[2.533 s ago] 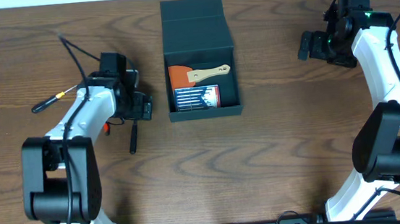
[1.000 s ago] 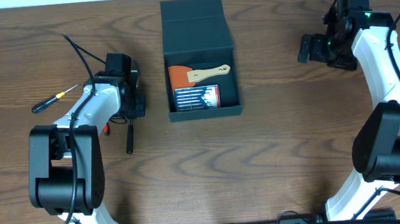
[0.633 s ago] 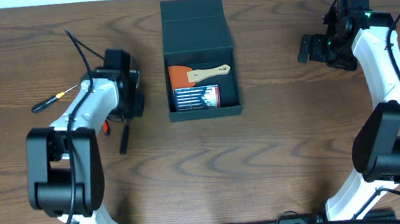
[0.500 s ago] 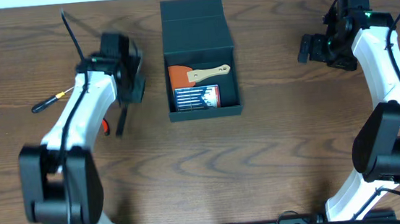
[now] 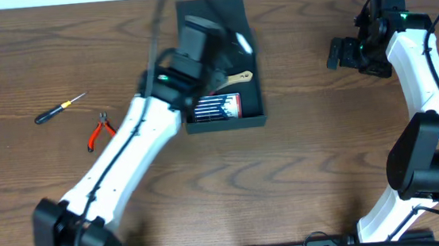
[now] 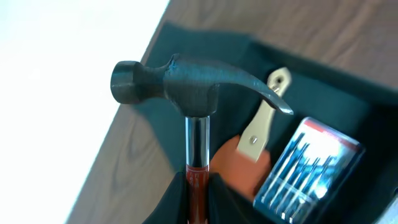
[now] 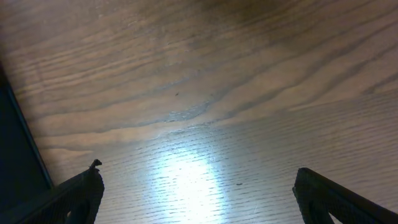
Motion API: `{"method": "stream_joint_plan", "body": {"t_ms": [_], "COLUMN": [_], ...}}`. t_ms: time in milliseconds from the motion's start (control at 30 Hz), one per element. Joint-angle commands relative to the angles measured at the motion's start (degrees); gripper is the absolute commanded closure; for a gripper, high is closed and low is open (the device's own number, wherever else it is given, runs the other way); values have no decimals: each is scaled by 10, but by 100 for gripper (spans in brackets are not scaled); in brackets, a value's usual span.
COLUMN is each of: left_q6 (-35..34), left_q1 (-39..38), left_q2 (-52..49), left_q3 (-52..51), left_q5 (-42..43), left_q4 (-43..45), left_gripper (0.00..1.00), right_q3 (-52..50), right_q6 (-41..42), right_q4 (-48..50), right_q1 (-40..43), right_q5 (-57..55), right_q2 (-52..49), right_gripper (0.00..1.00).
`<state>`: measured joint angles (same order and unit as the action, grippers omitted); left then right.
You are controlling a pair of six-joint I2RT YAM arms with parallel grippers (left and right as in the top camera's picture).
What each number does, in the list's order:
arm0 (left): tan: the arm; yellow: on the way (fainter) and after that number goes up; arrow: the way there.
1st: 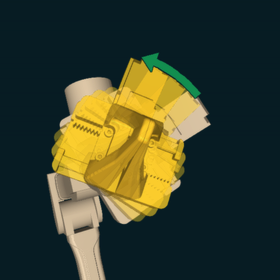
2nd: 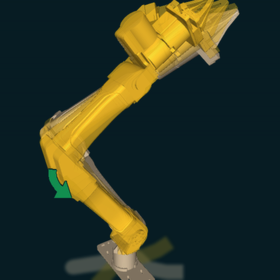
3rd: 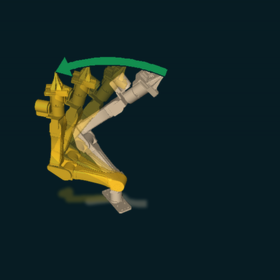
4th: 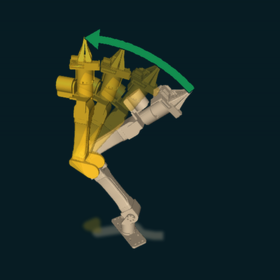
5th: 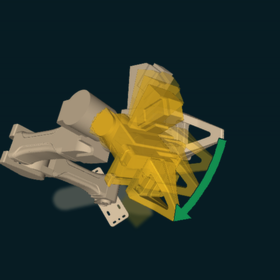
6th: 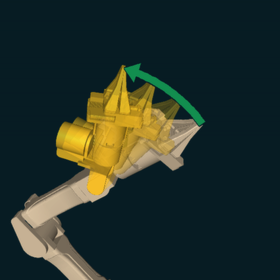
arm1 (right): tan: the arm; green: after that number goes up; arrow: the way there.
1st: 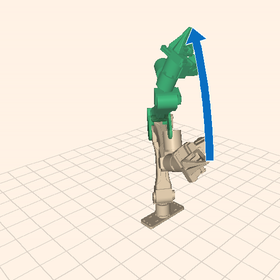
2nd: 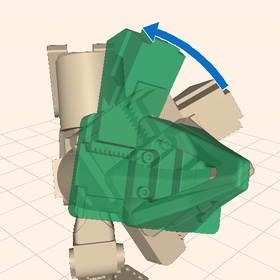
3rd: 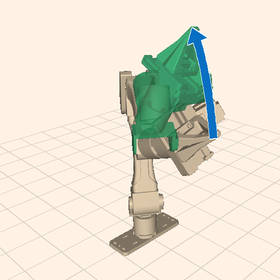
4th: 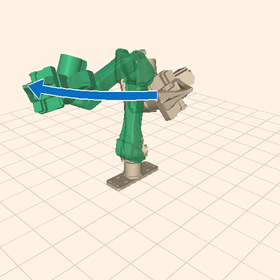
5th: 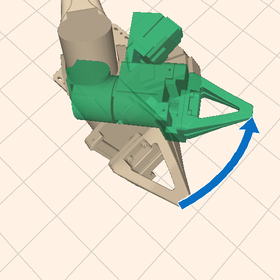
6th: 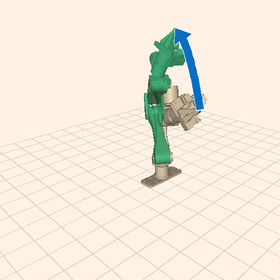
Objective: Pack container
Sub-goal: 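Carry the hammer into the box and release it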
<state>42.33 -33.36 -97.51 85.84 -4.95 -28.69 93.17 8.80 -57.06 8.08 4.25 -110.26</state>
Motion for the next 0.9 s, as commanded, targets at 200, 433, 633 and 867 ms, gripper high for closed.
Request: {"method": "stream_joint_plan", "body": {"t_ms": [200, 433, 633, 867], "left_q6": [77, 145, 143, 129], "left_q1": [-50, -50, -43, -30], "left_q2": [-78, -131, -170, -181], "left_q3": [-2, -2, -2, -2], "left_q5": [-13, -13, -18, -17], "left_q4": [33, 34, 41, 50], "left_gripper": [94, 94, 94, 94], "right_q3": [-2, -2, -2, -2], "right_q6": [10, 10, 10, 10], "right_q4": [-2, -2, -9, -11], "right_q1": [-2, -3, -3, -3], "right_q5": [5, 5, 5, 5], "right_q2": [-4, -4, -4, -4], "right_gripper": [1, 1, 1, 1]}}
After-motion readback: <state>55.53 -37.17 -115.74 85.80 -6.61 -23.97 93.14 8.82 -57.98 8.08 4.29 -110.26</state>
